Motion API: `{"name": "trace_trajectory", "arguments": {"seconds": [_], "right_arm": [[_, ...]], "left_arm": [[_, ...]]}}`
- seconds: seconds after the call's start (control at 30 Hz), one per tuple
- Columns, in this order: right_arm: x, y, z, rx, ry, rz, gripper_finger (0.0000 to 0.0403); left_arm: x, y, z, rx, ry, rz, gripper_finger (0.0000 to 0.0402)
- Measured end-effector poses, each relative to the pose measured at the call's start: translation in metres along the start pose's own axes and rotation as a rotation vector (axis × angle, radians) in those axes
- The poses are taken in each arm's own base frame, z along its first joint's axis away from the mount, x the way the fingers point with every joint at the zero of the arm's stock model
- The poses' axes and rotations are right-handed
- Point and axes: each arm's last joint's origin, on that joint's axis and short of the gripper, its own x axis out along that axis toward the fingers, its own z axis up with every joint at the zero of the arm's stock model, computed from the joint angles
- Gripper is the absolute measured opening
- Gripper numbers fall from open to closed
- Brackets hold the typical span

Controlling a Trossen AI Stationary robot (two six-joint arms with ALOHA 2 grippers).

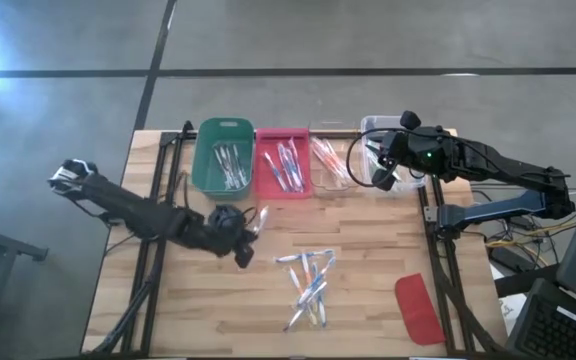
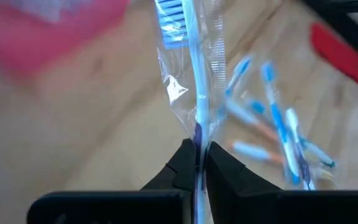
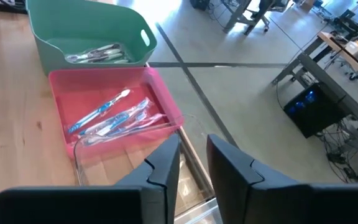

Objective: Pick & Place Toothbrushes
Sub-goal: Put the violet toothbrush into the green bin

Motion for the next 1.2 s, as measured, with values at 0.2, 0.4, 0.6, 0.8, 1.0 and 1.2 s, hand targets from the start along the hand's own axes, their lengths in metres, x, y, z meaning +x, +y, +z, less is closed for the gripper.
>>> {"name": "trace_trajectory", "arguments": {"seconds": [0.2, 0.4, 0.6, 0.8, 1.0, 1.2], "right_arm": [[0.000, 0.000, 0.000, -0.004, 0.002, 0.000, 0.0090], [0.000, 0.000, 0.000, -0.056, 0.002, -0.001, 0.0096], [0.000, 0.000, 0.000, -0.152, 0.002, -0.001, 0.0077], [0.000, 0.000, 0.000, -0.150, 0.003, -0.001, 0.0053], [0.000, 0.000, 0.000, -0.135, 0.003, 0.000, 0.0049], [0.000, 0.000, 0.000, -0.132, 0.003, 0.000, 0.0067]], "left_arm": [[-0.009, 0.009, 0.035, 0.234, -0.130, -0.018, 0.0019], [-0.022, 0.009, 0.059, 0.616, -0.200, 0.003, 0.0019], [-0.036, 0.002, 0.087, 1.202, -0.274, 0.087, 0.0019], [-0.056, 0.018, 0.125, 1.521, -0.171, 0.264, 0.0019], [-0.080, 0.049, 0.167, 1.704, -0.037, 0.397, 0.0019], [-0.091, 0.082, 0.196, 1.812, -0.014, 0.408, 0.0019]]}}
